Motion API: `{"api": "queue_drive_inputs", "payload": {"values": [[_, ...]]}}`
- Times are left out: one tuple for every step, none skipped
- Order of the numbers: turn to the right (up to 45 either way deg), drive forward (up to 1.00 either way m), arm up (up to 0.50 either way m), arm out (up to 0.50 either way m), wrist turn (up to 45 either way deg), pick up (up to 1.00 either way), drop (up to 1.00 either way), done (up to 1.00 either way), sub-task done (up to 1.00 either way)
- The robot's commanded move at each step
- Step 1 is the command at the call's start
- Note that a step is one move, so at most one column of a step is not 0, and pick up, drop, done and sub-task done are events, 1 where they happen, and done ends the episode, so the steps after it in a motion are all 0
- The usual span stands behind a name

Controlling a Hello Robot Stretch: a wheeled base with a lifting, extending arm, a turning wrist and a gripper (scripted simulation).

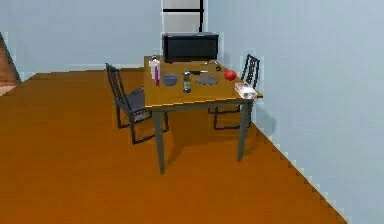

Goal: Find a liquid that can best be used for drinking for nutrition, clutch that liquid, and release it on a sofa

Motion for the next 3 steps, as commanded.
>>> {"api": "queue_drive_inputs", "payload": {"values": [[6.0, 0.0, 0.0, 0.0, 0.0, 0.0, 0.0, 0.0, 0.0], [0.0, 0.7, 0.0, 0.0, 0.0, 0.0, 0.0, 0.0, 0.0], [-45.0, 0.0, 0.0, 0.0, 0.0, 0.0, 0.0, 0.0, 0.0]]}}
